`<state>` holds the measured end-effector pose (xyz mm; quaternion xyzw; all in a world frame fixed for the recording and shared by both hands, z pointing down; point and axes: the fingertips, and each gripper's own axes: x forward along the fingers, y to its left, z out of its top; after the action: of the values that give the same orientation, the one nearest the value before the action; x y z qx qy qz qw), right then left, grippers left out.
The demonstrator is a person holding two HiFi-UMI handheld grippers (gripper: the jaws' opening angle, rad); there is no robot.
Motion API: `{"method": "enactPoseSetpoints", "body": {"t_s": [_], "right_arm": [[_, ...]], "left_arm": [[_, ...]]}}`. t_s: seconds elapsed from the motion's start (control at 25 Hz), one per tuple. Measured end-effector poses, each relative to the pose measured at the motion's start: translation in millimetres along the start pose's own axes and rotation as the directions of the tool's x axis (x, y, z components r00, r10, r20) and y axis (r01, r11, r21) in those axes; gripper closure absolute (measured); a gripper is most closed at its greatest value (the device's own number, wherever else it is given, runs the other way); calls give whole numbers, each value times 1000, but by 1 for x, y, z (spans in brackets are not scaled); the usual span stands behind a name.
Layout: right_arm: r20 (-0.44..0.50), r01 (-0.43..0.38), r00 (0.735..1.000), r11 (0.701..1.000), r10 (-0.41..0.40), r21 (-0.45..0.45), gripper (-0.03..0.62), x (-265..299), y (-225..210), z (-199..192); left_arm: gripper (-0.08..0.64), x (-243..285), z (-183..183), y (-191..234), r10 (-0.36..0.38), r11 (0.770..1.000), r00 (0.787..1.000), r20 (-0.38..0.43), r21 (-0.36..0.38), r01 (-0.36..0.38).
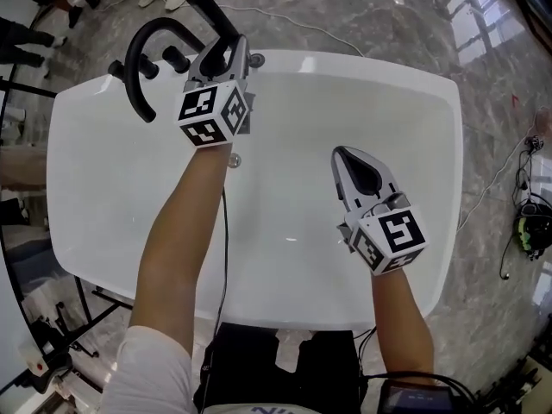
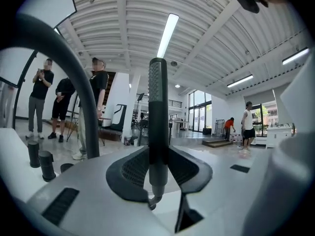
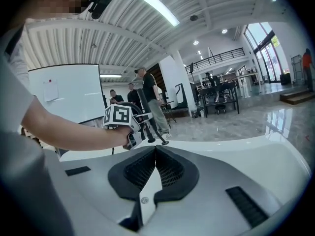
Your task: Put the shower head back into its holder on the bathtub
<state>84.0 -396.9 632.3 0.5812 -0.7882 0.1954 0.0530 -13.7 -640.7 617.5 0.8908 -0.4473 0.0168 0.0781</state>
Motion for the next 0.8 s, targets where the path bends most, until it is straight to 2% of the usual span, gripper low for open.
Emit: {"method": "enactPoseSetpoints", "body": {"t_s": [0.24, 0.44, 0.8], "right_arm": [[33, -6, 999, 1000, 6, 8, 580, 32, -17, -20], [37, -41, 998, 999, 43, -33, 580, 62, -12, -23], [31, -51, 998, 999, 50, 5, 580, 63, -13, -54]], "left_arm": [[433, 16, -31, 6, -9, 1000, 1000, -22, 26, 9], [433, 36, -43, 15, -22, 1000, 999, -27, 21, 23], [433, 58, -75, 22, -59, 996, 994, -88, 55, 64]]}}
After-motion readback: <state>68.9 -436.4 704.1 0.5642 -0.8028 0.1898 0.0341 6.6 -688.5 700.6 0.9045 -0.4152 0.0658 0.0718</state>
